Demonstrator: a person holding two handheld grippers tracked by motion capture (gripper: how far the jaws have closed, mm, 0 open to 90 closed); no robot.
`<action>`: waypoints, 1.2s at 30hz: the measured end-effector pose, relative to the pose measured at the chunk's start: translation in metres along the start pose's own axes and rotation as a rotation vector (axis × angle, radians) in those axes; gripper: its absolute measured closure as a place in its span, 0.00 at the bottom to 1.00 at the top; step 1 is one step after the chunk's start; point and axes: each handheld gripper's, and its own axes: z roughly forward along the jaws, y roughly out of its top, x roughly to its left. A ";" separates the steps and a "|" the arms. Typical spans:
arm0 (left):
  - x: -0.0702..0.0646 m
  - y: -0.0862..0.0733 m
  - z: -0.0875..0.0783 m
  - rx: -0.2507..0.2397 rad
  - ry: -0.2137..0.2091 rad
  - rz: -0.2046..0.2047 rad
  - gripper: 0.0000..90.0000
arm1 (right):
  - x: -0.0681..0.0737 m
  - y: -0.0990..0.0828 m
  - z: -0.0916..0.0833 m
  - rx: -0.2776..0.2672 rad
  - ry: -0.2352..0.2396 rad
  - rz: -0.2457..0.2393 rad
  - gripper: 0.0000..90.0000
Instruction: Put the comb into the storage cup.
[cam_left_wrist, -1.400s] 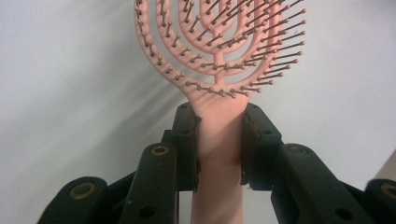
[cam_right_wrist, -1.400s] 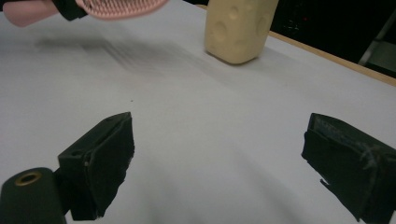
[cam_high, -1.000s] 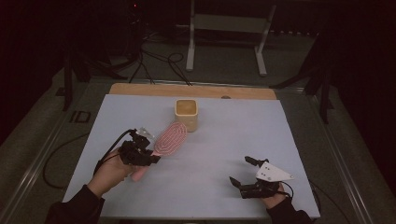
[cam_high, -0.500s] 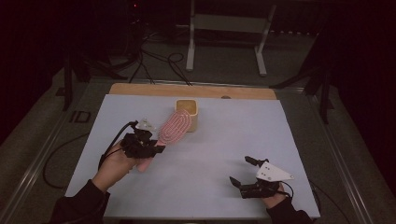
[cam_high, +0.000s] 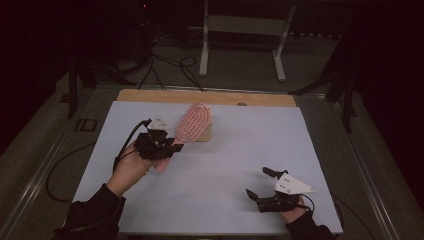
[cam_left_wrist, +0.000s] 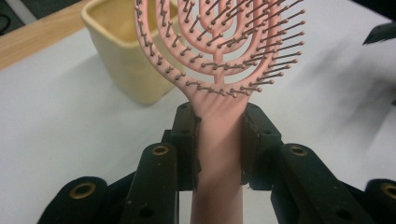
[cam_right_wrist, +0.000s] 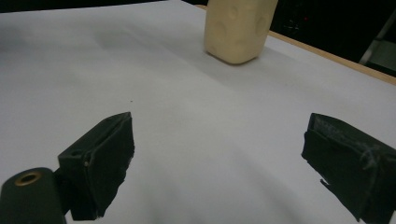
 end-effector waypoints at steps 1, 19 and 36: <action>0.000 0.002 0.000 -0.004 -0.010 -0.002 0.78 | 0.000 0.000 0.000 0.001 0.001 0.001 0.10; 0.001 0.041 0.004 -0.158 0.016 0.010 0.78 | 0.000 0.000 -0.001 0.001 0.000 -0.002 0.10; 0.019 0.060 0.016 -0.302 0.028 -0.040 0.78 | -0.001 0.000 -0.001 -0.001 0.003 0.001 0.10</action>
